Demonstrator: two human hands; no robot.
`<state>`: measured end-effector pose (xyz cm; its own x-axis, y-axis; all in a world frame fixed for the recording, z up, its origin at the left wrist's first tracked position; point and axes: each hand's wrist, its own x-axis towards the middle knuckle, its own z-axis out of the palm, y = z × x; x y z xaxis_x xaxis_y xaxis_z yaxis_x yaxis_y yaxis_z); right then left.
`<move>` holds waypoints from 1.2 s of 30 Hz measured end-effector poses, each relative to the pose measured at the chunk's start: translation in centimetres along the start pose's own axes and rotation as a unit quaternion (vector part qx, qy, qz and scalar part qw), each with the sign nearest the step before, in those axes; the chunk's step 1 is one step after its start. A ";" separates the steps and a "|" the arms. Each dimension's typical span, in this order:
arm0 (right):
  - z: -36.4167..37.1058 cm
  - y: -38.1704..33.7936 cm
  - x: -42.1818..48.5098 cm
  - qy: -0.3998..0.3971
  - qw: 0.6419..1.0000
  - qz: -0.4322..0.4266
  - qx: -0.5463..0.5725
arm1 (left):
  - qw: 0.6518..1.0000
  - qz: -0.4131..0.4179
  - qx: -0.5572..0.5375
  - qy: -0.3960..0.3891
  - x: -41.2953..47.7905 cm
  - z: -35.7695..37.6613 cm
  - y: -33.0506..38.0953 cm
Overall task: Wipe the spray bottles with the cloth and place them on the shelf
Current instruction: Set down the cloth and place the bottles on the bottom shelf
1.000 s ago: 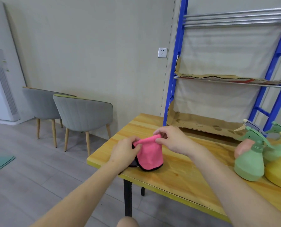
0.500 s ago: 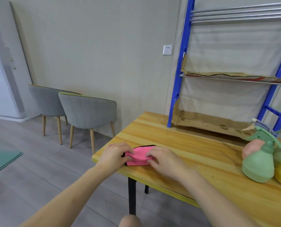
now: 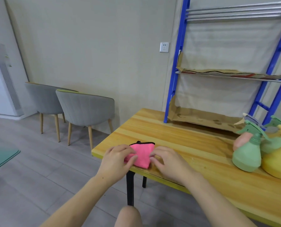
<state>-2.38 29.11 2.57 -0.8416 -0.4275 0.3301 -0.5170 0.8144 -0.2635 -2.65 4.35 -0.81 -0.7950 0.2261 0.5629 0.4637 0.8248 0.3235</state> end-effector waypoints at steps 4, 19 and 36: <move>-2.5 2.4 -2.2 0.033 0.996 0.034 -0.071 | 1.000 0.028 0.005 0.001 1.8 1.5 5.0; -12.8 15.0 -18.7 0.182 0.933 0.283 -0.132 | 0.986 0.122 -0.072 -0.082 9.5 10.9 28.1; -18.7 25.4 -21.4 0.155 0.890 0.426 -0.050 | 0.982 -0.034 -0.103 -0.157 14.6 18.0 36.7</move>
<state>5.42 66.27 5.82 -0.8306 0.4771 0.2870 0.3170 0.8290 -0.4607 -4.32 47.24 5.54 -0.8929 0.3502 0.2829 0.4495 0.7290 0.5163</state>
